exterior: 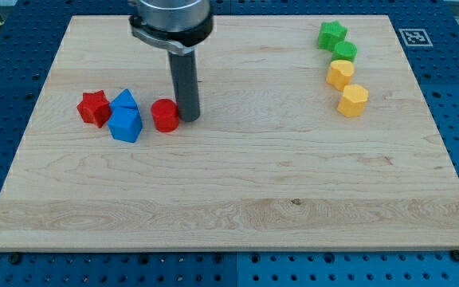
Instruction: Move the red circle into the blue cube
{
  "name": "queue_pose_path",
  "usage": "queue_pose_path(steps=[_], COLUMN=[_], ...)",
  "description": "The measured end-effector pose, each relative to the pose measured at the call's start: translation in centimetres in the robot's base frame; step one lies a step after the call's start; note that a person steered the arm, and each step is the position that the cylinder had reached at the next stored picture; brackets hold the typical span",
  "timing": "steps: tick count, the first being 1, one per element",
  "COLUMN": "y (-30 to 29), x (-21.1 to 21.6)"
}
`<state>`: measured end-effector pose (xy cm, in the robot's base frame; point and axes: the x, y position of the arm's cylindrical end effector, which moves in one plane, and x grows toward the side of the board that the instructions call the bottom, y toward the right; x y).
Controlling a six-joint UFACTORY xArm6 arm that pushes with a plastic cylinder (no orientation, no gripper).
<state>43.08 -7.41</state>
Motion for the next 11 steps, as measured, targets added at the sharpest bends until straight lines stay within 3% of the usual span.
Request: queue_pose_path(steps=[3,7,11], y=[-4.1,-1.9,-7.1], x=[0.0,1.6,1.6])
